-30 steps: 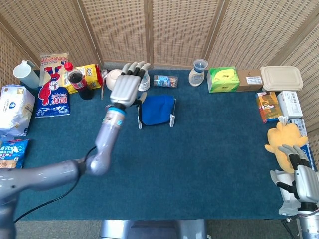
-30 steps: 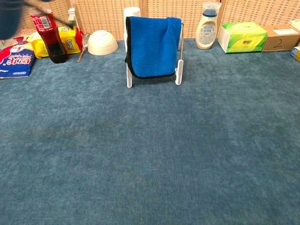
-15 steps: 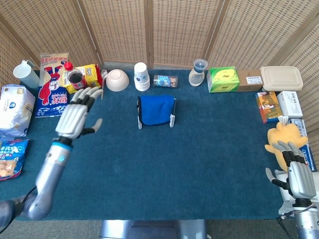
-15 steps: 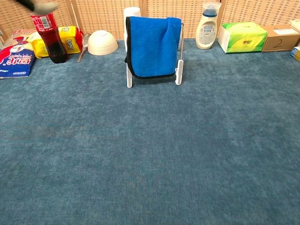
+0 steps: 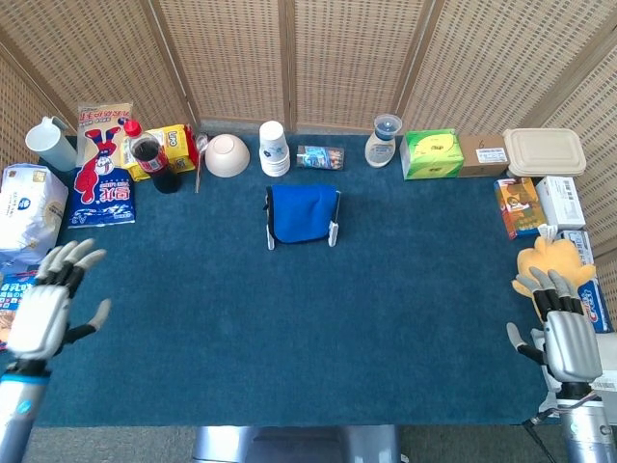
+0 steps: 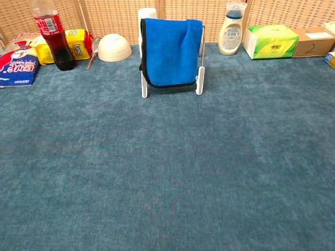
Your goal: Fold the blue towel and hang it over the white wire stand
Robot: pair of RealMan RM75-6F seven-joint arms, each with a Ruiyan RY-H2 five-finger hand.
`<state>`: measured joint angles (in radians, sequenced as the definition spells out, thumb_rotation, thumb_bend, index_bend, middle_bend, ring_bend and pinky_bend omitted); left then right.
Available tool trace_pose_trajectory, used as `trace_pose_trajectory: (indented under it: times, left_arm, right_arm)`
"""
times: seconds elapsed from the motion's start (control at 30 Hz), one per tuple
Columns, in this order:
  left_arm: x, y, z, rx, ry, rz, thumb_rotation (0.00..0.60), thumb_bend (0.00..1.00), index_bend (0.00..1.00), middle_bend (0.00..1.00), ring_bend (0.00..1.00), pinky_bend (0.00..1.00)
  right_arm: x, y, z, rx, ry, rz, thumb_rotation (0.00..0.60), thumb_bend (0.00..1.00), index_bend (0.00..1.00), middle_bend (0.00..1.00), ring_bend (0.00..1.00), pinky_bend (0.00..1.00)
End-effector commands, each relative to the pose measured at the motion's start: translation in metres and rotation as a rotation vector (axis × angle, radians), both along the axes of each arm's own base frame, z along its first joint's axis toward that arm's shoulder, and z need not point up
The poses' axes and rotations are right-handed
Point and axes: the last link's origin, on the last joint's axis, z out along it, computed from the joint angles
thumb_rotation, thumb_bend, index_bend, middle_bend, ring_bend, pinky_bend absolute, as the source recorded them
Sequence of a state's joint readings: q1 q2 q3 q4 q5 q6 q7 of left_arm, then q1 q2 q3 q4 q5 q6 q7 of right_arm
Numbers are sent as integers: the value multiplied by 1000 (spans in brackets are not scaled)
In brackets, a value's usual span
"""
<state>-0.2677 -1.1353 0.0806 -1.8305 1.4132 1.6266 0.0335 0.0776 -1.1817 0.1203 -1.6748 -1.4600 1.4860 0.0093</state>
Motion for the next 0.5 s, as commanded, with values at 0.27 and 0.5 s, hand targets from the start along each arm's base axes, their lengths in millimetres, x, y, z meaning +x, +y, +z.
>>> trace_pose_trajectory:
  times: [0.27, 0.5]
  left_arm:
    - [-58, -80, 8, 39, 75, 165, 600, 145, 200, 115, 0, 0]
    - [-75, -109, 19, 101, 201, 250, 600, 146, 208, 120, 0, 0]
  right_arm:
    - [11, 5, -7, 4, 142, 17, 600, 332, 171, 110, 0, 0]
    - [10, 5, -9, 12, 128, 11, 600, 332, 169, 110, 0, 0]
